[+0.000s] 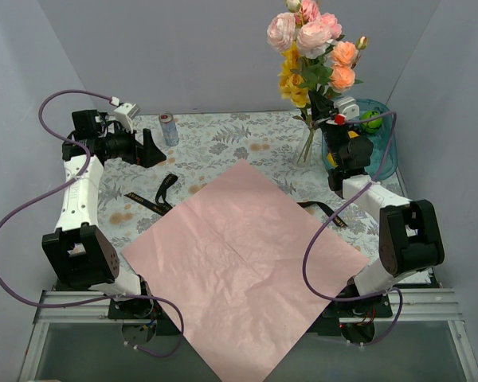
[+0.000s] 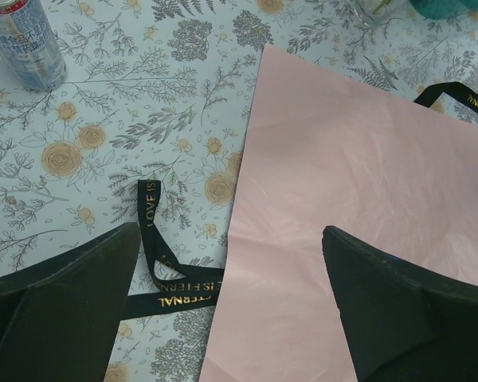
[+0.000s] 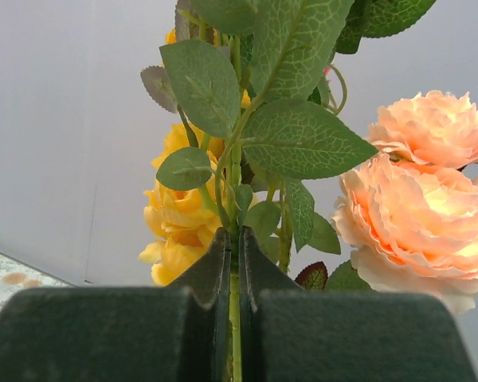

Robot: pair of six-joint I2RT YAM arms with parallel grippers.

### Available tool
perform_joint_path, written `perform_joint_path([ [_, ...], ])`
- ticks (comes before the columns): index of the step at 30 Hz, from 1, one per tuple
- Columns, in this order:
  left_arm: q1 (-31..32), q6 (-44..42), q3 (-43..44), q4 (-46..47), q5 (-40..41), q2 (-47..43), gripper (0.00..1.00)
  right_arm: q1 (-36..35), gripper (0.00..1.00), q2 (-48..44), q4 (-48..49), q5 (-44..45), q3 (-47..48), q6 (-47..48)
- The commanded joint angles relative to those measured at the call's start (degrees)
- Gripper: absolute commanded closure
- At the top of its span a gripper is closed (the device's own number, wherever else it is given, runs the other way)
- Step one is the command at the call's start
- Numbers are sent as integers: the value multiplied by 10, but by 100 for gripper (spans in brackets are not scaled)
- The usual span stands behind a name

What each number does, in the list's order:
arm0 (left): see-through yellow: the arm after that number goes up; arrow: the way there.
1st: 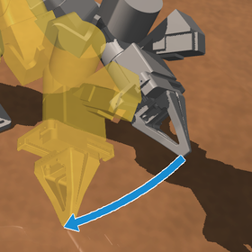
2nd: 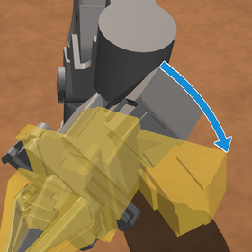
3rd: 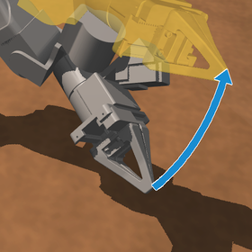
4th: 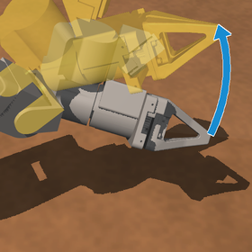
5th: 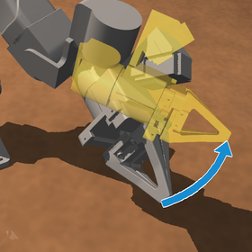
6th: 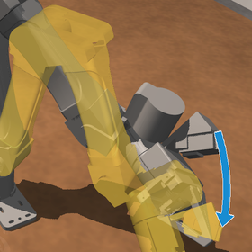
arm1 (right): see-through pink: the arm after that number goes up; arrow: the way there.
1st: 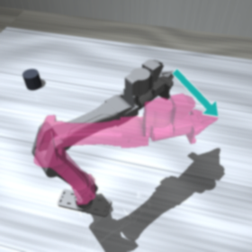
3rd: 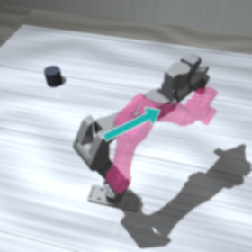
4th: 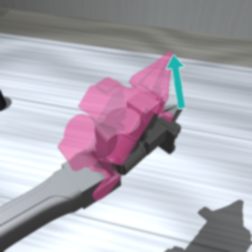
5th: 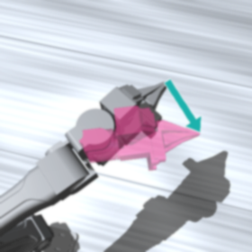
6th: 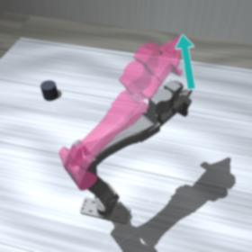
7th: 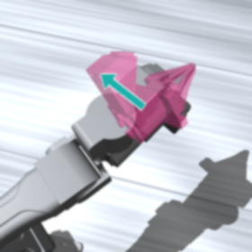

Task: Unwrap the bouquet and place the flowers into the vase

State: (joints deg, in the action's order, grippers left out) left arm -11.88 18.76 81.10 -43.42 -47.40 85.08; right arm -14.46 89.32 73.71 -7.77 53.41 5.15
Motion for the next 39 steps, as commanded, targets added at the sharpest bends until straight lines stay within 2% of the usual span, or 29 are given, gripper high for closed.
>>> perform_joint_path([
  [1,-2,-10,20,-4,-4,-5,2,4,99,-6,267,14,9,-15],
  [23,-2,1,13,-2,-23,29,2,5,99,-80,335,-6,38,-26],
  [39,-2,-13,13,-11,-16,25,2,6,99,-42,348,-1,85,-47],
])
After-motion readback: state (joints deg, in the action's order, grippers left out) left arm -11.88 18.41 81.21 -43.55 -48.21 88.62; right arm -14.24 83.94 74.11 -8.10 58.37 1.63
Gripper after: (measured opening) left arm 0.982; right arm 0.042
